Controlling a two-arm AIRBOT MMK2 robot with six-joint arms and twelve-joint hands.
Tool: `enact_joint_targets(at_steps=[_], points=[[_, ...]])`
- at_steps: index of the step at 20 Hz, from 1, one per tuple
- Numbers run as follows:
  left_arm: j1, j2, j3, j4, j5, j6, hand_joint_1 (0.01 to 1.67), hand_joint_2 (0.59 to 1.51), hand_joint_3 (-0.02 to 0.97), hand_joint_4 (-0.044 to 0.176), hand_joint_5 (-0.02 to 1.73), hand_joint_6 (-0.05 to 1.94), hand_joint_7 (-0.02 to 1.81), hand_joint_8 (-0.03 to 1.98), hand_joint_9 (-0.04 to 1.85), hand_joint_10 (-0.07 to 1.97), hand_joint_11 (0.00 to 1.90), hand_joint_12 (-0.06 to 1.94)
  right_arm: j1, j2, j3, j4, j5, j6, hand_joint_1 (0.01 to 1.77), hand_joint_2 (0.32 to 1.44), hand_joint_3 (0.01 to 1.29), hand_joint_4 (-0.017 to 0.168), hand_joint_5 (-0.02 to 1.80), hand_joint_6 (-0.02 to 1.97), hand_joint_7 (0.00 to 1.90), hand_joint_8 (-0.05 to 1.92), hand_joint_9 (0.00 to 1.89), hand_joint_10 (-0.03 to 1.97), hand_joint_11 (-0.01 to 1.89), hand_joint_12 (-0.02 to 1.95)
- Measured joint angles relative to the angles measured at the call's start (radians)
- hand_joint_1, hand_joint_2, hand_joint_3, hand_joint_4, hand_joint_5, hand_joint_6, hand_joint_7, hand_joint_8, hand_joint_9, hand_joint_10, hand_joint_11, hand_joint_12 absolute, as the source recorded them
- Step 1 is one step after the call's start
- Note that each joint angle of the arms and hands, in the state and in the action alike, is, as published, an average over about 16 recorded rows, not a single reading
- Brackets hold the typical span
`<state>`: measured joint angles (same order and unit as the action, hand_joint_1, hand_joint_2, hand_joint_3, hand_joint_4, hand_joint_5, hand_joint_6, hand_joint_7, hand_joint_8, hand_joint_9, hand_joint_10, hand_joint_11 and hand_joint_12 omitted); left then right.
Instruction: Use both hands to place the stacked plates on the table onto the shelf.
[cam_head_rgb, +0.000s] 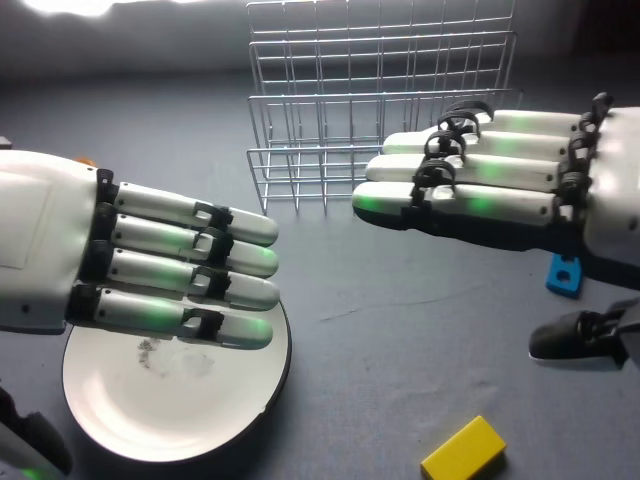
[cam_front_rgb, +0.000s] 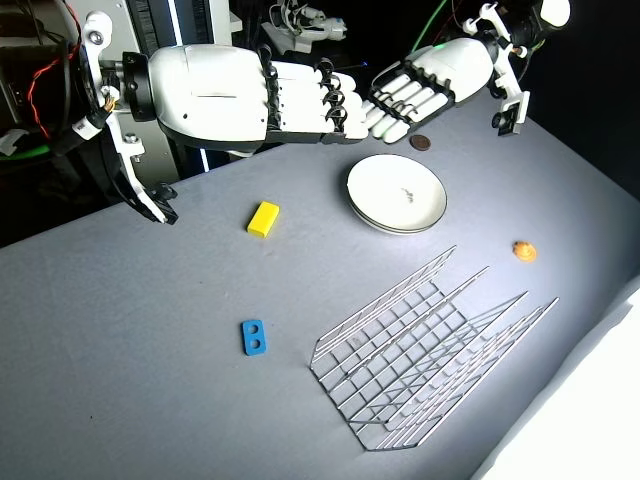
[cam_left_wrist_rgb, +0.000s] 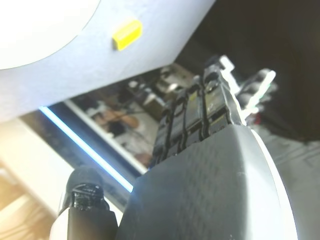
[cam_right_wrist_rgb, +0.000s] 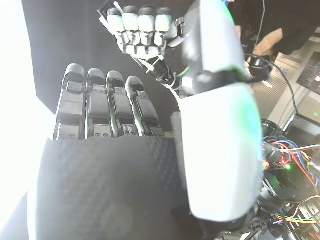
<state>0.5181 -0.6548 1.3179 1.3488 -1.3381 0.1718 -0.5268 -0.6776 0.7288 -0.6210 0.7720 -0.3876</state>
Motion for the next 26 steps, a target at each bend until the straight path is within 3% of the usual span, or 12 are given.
enact_joint_targets(at_steps=[5,12,20,26], points=[[0.005,0.006,-0.005,0.014,-0.009,-0.046,0.02,1.088,0.027,-0.005,0.03,-0.01,0.02,-0.01,0.02,0.01,0.02,-0.02,0.003,-0.012,0.0,0.003,-0.045,0.017,1.29,0.94,0.02,0.004,0.02,0.02,0.02,0.01,0.02,0.0,0.02,0.33],[0.018,0.018,0.012,0.047,-0.01,-0.098,0.02,1.089,0.023,-0.005,0.03,-0.01,0.02,-0.01,0.02,0.01,0.02,-0.02,0.008,-0.035,0.008,-0.029,-0.079,0.062,1.27,0.96,0.02,0.004,0.03,0.02,0.02,0.01,0.02,0.0,0.01,0.37],[0.099,0.033,0.042,0.071,0.011,-0.052,0.02,1.095,0.023,-0.001,0.03,-0.01,0.02,-0.01,0.02,0.01,0.02,-0.01,0.011,-0.06,0.03,-0.067,-0.062,0.103,1.25,0.97,0.02,0.004,0.03,0.02,0.02,0.01,0.01,0.01,0.01,0.39],[0.193,0.044,0.053,0.033,0.048,0.011,0.02,1.096,0.023,0.001,0.03,-0.01,0.02,-0.01,0.02,0.01,0.02,-0.01,0.011,-0.07,0.044,-0.067,-0.053,0.098,1.24,0.96,0.02,0.004,0.05,0.02,0.02,0.01,0.02,0.01,0.01,0.42]])
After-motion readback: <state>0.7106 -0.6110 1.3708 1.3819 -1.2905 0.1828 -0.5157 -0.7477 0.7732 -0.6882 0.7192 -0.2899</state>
